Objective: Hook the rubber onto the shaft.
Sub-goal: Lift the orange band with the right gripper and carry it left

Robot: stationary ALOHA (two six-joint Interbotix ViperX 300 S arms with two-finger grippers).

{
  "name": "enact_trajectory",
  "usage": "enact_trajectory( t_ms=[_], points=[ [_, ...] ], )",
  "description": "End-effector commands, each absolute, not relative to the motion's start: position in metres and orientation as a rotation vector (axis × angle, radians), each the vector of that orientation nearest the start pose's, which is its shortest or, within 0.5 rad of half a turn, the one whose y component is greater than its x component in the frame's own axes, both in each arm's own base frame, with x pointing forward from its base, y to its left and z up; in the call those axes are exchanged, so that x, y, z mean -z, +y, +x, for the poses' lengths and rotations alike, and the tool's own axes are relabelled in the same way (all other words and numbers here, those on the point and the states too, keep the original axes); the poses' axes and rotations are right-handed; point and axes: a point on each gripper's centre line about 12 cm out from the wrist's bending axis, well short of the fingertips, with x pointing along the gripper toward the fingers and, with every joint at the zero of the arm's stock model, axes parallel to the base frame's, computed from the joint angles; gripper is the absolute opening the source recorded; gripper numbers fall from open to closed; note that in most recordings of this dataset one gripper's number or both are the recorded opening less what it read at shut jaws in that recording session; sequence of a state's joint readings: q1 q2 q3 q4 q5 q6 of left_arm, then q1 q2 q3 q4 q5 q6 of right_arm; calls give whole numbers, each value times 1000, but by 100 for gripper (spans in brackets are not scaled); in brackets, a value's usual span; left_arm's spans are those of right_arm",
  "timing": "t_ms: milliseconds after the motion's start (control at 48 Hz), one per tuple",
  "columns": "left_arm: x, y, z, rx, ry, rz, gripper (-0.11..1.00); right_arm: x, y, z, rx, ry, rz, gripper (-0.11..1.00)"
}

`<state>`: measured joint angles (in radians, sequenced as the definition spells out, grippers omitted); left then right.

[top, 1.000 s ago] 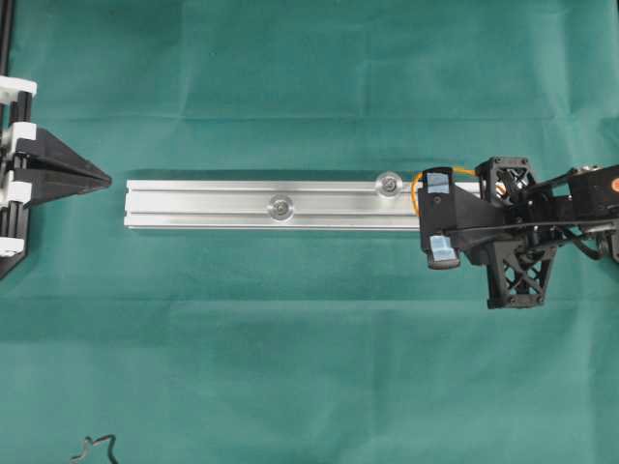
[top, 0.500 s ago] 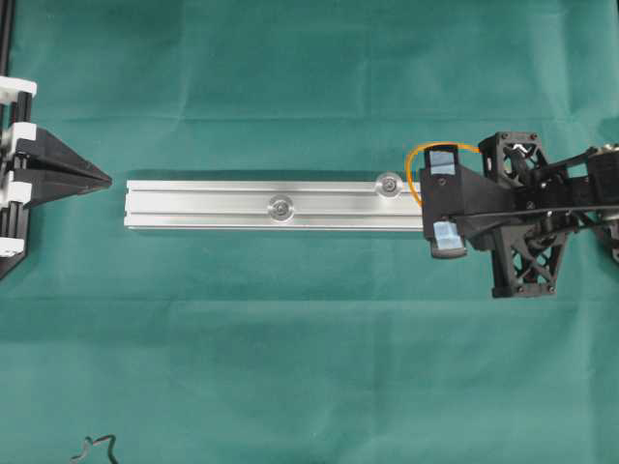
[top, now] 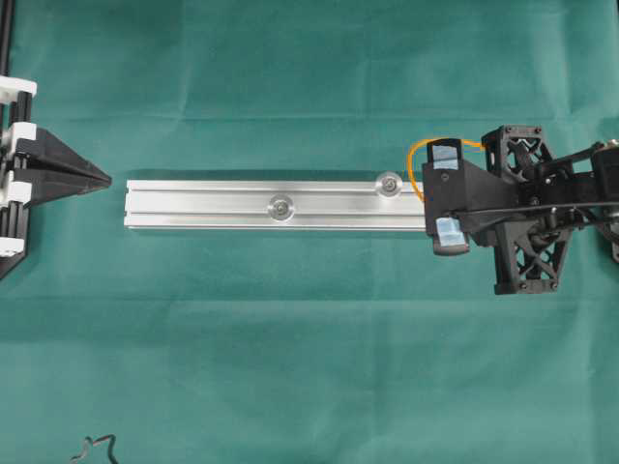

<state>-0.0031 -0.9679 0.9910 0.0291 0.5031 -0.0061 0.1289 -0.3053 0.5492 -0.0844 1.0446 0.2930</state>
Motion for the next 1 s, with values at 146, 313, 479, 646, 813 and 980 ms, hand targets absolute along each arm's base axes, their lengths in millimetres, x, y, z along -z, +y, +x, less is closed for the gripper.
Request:
enact_trajectory(
  t_ms=[146, 313, 479, 646, 813, 980],
  points=[
    [-291, 2, 192, -8, 498, 26, 0, -258, 26, 300, 120, 1237, 95, 6],
    [-291, 1, 192, -8, 498, 24, 0, -259, 26, 314, 123, 1233, 93, 6],
    [-291, 1, 192, -8, 500, 24, 0, -260, 27, 329, 126, 1233, 92, 6],
    [-291, 1, 192, -8, 498, 24, 0, -263, 29, 343, 123, 1223, 95, 6],
    [-291, 2, 192, -8, 498, 26, 0, -264, 30, 355, 123, 1220, 96, 6],
    [-291, 2, 192, -8, 498, 26, 0, -265, 31, 364, 123, 1215, 95, 6]
  ],
)
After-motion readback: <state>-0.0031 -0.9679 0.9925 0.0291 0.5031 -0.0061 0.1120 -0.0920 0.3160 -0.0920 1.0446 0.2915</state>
